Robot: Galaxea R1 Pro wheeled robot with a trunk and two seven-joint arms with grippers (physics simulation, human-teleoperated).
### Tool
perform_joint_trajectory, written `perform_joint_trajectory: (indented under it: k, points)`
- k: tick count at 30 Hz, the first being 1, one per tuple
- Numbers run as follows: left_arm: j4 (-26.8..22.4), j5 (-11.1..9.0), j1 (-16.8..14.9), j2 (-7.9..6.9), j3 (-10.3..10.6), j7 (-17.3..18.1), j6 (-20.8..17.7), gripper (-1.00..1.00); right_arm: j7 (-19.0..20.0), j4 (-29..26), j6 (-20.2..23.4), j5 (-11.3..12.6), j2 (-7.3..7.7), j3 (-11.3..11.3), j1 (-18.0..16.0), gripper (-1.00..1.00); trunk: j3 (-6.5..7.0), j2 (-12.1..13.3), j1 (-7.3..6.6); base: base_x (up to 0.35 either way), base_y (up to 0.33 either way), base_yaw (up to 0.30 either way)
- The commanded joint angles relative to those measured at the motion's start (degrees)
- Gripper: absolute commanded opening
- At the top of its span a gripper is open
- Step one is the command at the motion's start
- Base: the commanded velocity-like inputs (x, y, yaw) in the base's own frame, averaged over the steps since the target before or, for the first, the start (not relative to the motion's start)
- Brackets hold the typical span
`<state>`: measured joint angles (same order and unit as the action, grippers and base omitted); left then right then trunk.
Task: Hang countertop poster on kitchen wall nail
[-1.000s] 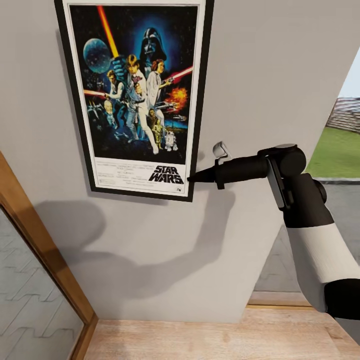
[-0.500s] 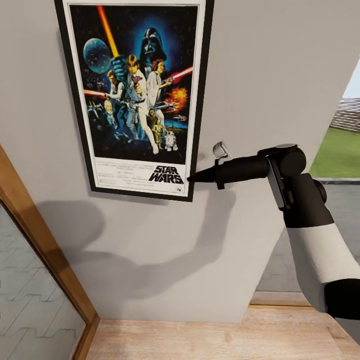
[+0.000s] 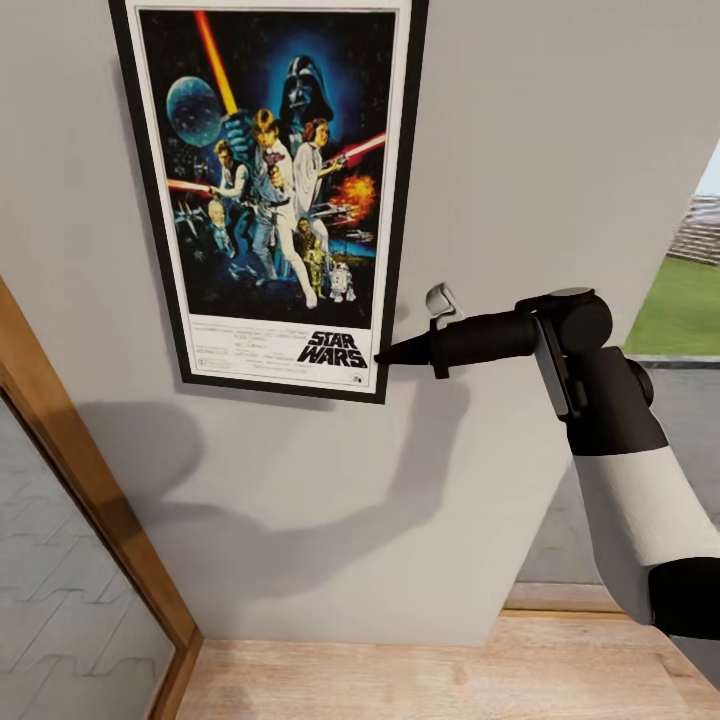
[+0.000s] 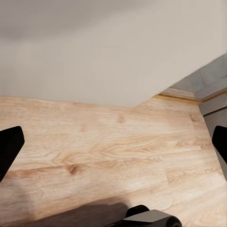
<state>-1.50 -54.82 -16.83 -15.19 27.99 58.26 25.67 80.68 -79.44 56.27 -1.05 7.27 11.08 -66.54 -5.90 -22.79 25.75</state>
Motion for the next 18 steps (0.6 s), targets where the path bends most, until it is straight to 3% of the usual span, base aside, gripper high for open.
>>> perform_joint_trajectory:
  k: [1, 18]
  points:
    - [0.0, -0.4, 0.0, -0.01, 0.5, 0.1, 0.3, 1.00, 0.3, 0.0, 0.7, -0.1, 0.02, 0.0, -0.1, -1.00, -0.13, -0.1, 0.04, 0.000, 0.088, 0.000]
    - [0.0, -0.4, 0.0, -0.01, 0.5, 0.1, 0.3, 1.00, 0.3, 0.0, 0.7, 0.0, 0.02, 0.0, -0.1, -1.00, -0.13, -0.1, 0.04, 0.000, 0.011, 0.000]
